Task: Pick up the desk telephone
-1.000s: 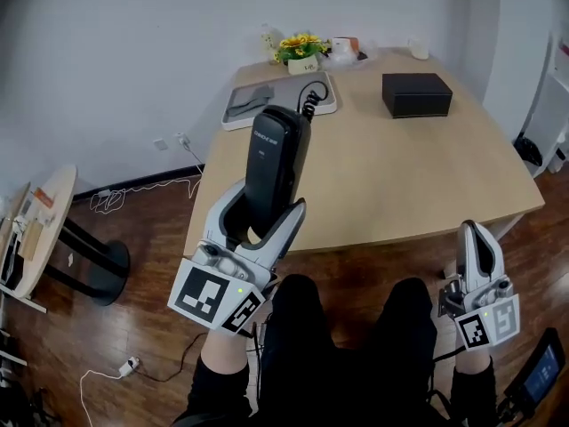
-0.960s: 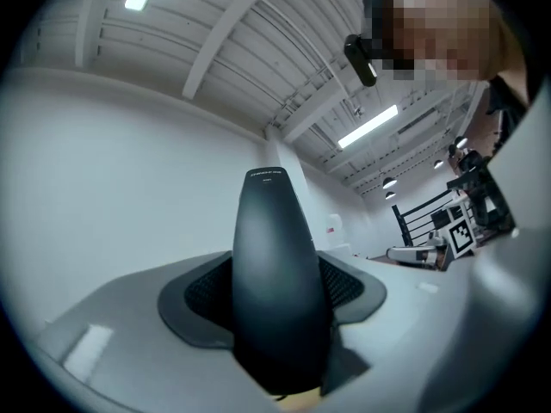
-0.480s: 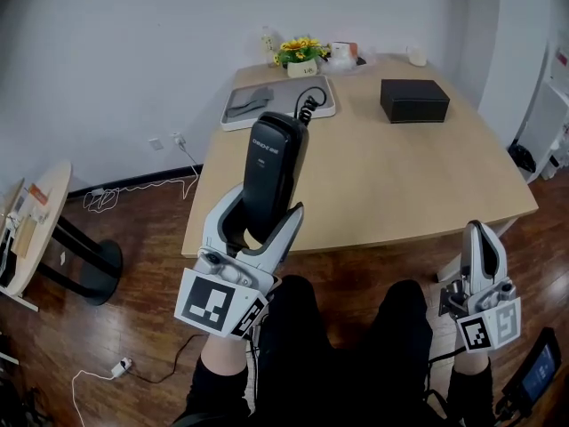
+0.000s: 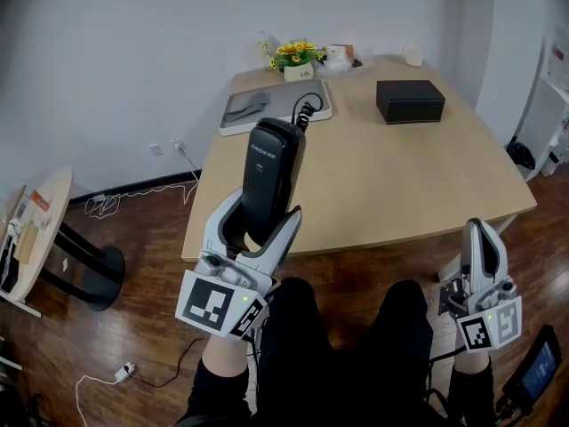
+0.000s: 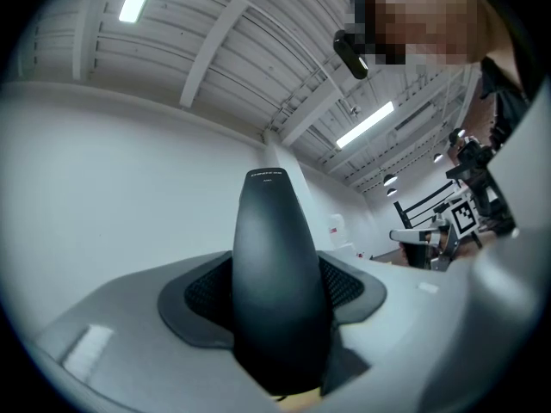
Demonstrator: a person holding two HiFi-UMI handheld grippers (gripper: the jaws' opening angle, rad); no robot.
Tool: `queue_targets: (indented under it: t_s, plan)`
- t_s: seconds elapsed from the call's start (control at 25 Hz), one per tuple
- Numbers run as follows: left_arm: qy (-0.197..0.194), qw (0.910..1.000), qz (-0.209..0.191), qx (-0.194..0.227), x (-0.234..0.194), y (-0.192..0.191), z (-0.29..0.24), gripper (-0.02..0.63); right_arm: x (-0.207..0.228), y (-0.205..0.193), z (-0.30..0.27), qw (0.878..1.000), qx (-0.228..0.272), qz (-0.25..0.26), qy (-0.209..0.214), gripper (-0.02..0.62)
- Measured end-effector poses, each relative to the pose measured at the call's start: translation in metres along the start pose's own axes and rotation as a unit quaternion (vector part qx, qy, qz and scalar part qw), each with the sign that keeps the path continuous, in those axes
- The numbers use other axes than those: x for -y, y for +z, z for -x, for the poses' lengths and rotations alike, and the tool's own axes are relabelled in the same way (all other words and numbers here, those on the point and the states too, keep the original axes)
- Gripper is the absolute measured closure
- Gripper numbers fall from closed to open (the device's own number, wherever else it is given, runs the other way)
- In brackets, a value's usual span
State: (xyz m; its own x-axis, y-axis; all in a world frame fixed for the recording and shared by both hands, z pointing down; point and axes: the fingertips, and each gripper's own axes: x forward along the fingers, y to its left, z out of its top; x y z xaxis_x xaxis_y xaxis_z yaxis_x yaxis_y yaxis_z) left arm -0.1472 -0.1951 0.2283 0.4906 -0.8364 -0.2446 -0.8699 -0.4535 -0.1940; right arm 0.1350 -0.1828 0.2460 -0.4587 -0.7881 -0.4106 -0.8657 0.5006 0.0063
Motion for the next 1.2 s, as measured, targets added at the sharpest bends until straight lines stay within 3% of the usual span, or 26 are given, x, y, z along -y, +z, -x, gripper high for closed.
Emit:
queue_targets:
  t_s: [1.2]
  plan:
    - [-0.006, 1.0000, -0.003, -0.003, 0.003, -0.004, -0.002, 0.339, 0.003, 0.021, 0.002, 0.999, 0.021, 0.019, -0.023, 0.595]
